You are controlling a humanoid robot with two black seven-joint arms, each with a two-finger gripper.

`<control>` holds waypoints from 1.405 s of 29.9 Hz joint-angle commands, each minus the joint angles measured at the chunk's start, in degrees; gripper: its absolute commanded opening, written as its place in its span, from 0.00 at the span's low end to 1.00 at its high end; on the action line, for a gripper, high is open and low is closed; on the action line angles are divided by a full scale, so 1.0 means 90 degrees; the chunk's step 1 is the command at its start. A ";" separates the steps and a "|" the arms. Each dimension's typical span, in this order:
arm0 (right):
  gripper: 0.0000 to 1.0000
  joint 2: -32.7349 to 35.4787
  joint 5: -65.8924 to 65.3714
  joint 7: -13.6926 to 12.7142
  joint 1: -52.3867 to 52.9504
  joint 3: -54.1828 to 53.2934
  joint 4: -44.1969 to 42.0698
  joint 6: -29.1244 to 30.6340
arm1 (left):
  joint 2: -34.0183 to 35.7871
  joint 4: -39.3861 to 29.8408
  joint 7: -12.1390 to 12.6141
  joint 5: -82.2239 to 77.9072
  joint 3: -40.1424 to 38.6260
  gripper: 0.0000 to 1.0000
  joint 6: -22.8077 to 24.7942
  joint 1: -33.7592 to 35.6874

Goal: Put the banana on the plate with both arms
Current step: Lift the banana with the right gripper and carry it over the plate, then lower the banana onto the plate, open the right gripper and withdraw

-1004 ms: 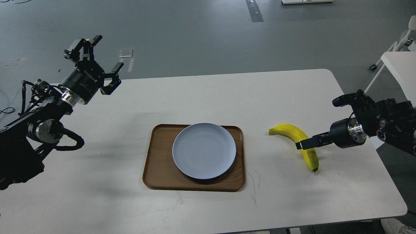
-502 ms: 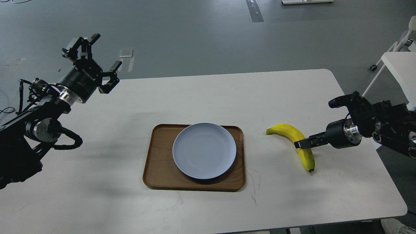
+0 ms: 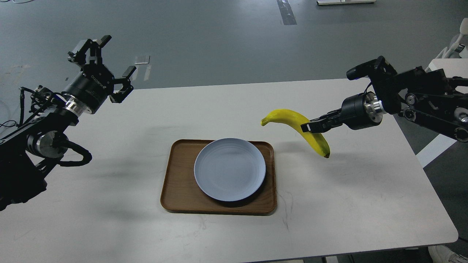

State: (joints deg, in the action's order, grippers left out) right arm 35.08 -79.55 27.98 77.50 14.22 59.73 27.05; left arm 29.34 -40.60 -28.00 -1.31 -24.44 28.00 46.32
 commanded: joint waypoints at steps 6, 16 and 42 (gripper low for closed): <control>0.00 -0.1483 0.0021 0.0002 0.0217 0.0324 -0.0219 0.0105 | 0.0099 0.0000 0.0000 0.0009 0.0001 0.98 0.0000 0.0030; 0.00 -0.2989 0.0392 0.0002 0.0149 0.0764 -0.1284 0.0105 | 0.0177 -0.0020 0.0000 0.0019 0.0001 0.98 0.0000 0.0069; 1.00 -0.0959 0.5622 0.0002 -0.1429 -0.2504 -0.1597 -0.0281 | 0.0236 -0.0020 0.0000 0.0019 -0.0009 0.98 0.0000 0.0088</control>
State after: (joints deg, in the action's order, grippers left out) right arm 24.22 -38.70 27.99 70.66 -1.97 45.42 24.54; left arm 32.29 -40.82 -28.00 -1.14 -24.61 28.00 47.23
